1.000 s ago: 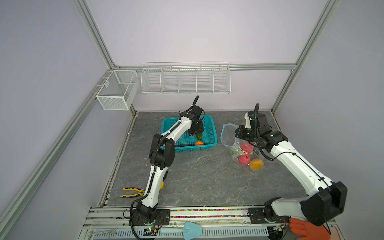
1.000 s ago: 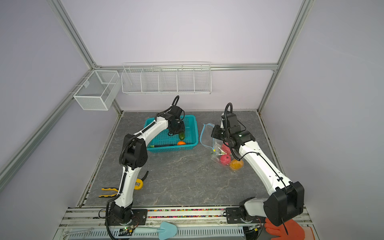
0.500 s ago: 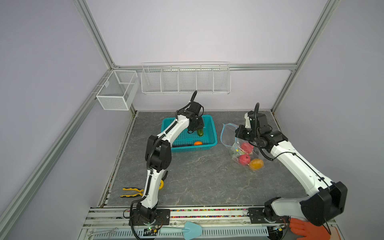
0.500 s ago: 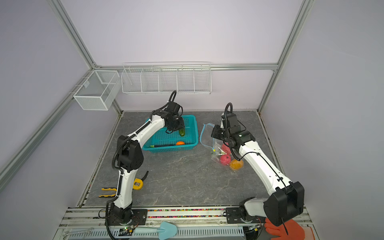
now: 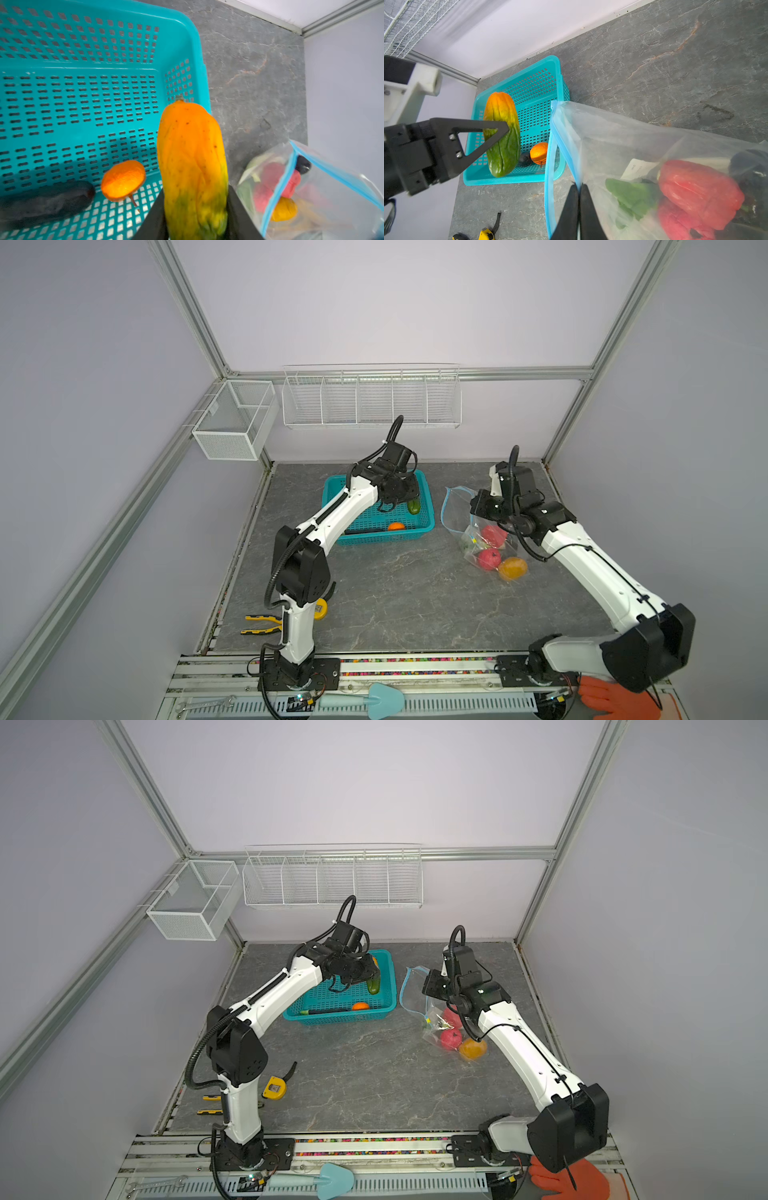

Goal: Place the food in the zip-top bag and seal the zipper
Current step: 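Lift the yellow papaya from the basket with the left gripper, then carry the papaya over the bag opening held by the right gripper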

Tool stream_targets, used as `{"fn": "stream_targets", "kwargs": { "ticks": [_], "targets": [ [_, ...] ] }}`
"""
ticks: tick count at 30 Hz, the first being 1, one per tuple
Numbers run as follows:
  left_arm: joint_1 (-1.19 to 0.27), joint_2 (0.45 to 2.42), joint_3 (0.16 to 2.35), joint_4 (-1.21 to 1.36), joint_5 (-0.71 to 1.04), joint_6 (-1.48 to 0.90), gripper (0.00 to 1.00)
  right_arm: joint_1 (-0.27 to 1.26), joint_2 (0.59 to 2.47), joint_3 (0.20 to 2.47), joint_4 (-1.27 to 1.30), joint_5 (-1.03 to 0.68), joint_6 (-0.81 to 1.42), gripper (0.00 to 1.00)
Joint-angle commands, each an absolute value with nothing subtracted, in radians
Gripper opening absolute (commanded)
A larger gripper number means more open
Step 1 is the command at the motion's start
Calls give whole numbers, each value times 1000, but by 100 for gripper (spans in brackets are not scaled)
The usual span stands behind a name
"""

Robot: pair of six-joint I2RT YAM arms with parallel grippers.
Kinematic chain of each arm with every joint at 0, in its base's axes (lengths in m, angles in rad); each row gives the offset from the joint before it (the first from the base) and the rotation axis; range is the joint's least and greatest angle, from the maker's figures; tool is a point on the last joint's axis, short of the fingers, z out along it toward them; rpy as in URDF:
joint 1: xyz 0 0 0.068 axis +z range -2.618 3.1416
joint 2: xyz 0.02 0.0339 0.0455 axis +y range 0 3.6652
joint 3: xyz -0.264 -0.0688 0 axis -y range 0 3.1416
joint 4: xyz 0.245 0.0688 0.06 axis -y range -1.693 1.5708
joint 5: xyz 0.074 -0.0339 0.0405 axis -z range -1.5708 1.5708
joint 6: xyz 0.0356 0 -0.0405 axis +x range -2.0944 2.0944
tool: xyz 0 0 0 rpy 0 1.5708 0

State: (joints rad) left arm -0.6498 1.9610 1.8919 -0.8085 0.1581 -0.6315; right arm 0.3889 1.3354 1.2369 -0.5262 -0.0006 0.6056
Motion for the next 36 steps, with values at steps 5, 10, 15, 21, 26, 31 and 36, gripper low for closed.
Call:
{"fn": "stream_targets", "kwargs": {
  "ticks": [5,10,15,21,26,31,36],
  "targets": [
    [-701,1875,1862,-766,345,-693,36,395,1303,1244,-529,6,606,7],
    [-713,1831,1806,-668,479,-758,37,398,1302,1244,-525,3,606,7],
    [-715,1807,1756,-534,630,-862,37,398,1301,1252,-524,1,608,7],
    [-713,1827,1728,-498,654,-919,36,403,1307,1260,-529,2,610,7],
    [-713,1854,1730,-464,660,-941,36,405,1309,1262,-525,-4,609,7],
    [-714,1882,1723,-402,705,-984,36,404,1308,1267,-526,-1,606,7],
    [-714,1899,1713,-390,707,-991,36,405,1307,1270,-527,0,605,7]
  ]
}}
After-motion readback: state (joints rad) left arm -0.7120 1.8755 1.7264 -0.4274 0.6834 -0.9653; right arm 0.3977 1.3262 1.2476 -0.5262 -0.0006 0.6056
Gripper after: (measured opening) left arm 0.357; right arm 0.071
